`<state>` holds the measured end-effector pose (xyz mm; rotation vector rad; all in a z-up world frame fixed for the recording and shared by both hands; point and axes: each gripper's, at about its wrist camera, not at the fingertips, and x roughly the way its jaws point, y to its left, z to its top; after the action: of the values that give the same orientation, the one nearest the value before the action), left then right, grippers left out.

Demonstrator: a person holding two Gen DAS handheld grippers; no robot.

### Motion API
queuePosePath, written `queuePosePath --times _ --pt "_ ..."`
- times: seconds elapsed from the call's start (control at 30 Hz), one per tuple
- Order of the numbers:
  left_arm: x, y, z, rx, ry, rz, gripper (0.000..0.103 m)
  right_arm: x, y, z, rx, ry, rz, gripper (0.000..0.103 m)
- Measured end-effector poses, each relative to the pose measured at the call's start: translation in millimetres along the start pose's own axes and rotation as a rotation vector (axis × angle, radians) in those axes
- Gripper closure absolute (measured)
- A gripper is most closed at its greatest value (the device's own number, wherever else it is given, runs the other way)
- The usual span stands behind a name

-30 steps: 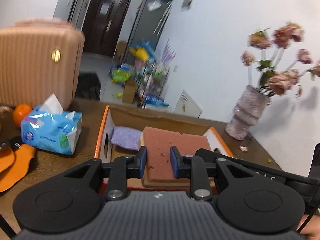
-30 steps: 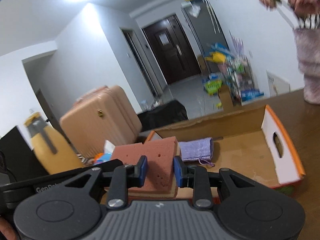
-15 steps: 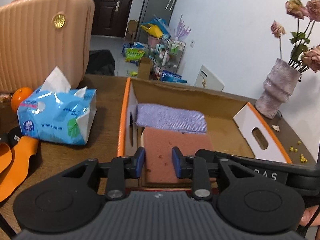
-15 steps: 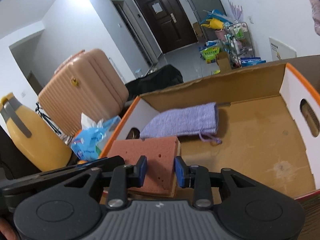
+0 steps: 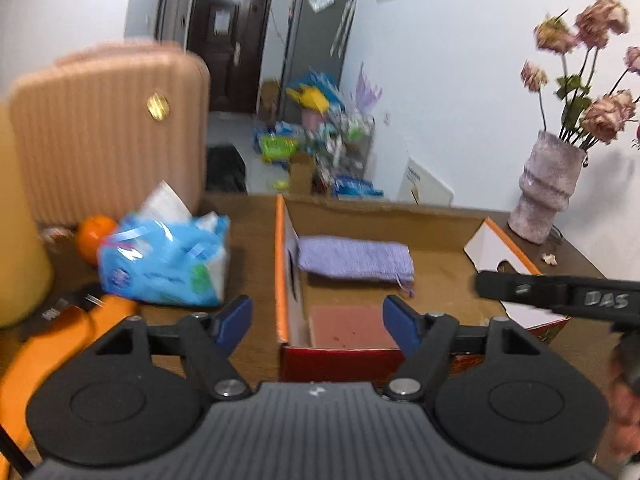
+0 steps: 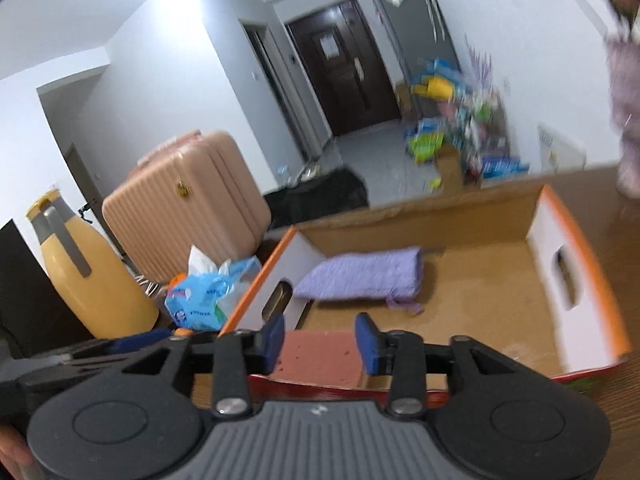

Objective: Organize soft objects
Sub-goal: 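Lower the sponge into the box and open both tools, then withdraw both tools from the box back over the table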

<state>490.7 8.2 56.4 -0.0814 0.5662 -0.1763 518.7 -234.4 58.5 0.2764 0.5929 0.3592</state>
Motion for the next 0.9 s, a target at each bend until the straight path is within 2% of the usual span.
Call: queuePosePath --times 0.13,0.17,0.2,0.27,0.47,0.63,0.9 --pt "-44.4 -5.0 -1.6 0.025 -0.112 0.04 0.011 -52.5 2.7 -1.9 -0.057 -0.1 -0.058 0.034" --pt "-56.4 -7.9 -3.7 0.04 -0.146 0.054 0.006 -64.3 3.0 -2.2 -0.067 -0.122 -0.07 0.026" --pt "-66.5 -10.5 -5.7 0.053 -0.175 0.063 0.004 -76.1 3.7 -4.1 -0.08 -0.15 -0.081 0.017" --pt "-85.3 -16.6 -11.3 0.077 -0.223 0.071 0.0 -101.3 6.0 -10.9 -0.126 -0.219 -0.121 0.01" --pt "-128.4 -34.1 -29.8 0.109 -0.284 0.053 0.0 -146.1 13.1 -37.3 -0.241 -0.295 -0.232 0.008" --pt "-162.5 -44.7 -46.5 0.108 -0.316 0.039 0.0 -180.9 16.1 -58.4 -0.228 -0.336 -0.241 0.006" --pt "-212.0 -53.7 -98.3 0.096 -0.338 -0.001 0.0 -226.7 31.6 -118.1 -0.321 -0.362 -0.264 0.002"
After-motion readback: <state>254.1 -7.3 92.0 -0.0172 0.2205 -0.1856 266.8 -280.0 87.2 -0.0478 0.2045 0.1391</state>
